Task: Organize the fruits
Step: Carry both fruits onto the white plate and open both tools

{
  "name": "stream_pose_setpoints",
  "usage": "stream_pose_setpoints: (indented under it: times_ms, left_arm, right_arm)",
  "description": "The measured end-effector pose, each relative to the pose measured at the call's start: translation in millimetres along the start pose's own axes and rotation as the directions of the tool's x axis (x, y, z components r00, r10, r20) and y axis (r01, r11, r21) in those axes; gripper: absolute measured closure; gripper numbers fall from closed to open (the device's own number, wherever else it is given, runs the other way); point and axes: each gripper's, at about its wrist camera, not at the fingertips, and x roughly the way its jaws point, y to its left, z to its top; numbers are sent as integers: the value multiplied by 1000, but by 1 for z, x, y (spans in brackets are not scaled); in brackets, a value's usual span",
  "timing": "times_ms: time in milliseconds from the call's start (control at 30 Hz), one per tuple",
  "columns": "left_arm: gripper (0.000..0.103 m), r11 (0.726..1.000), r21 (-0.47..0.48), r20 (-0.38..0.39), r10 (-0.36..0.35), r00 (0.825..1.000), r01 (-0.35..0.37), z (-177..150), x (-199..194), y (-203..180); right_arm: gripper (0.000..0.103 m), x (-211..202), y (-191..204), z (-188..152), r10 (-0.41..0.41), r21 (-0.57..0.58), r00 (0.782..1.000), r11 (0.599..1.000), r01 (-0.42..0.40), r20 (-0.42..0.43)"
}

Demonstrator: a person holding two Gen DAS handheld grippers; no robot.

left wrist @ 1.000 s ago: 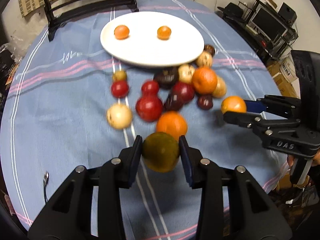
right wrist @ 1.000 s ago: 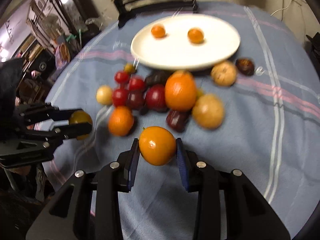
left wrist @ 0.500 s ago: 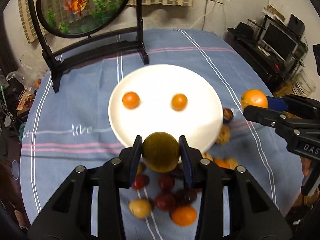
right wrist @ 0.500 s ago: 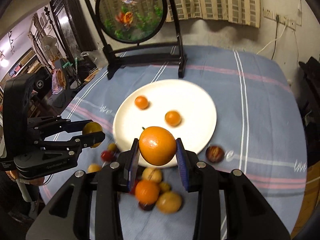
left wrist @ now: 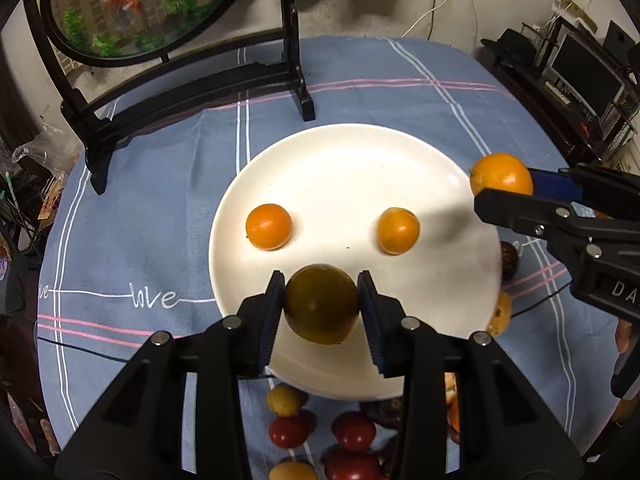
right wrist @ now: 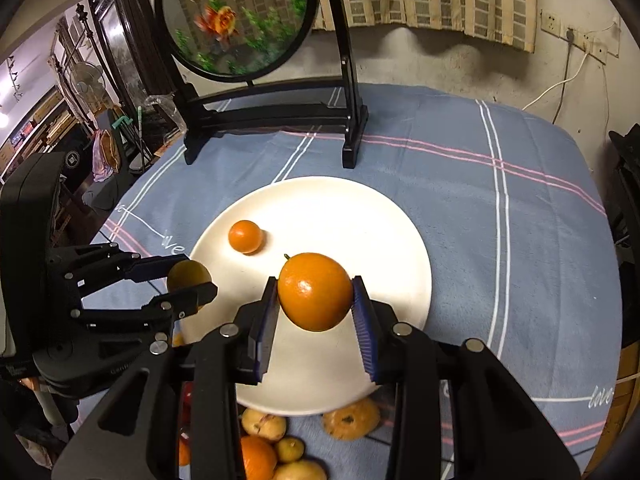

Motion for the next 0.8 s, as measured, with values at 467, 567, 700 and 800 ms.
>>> stream_pose_setpoints:
  times_ms: [467, 567, 700, 800]
  left_arm:
    - [49, 1000, -12, -79, 3, 997, -4, 14, 45, 1]
    - [37, 1000, -28, -57, -11, 998, 10, 16, 41, 3]
    - [36, 1000, -23, -45, -1, 999, 0, 18, 35, 4]
    - [36, 999, -41, -37, -3, 999, 2, 16, 25, 9]
  right_arm:
    - [65, 61, -15, 16, -24, 5, 989, 1000, 25, -149]
    - [65, 60, -15, 16, -40, -7, 988, 999, 39, -148]
    - [65, 51, -15, 14, -36, -6, 990, 999, 36, -133]
    - [53, 40, -14, 16, -26, 0, 993, 1000, 26, -115]
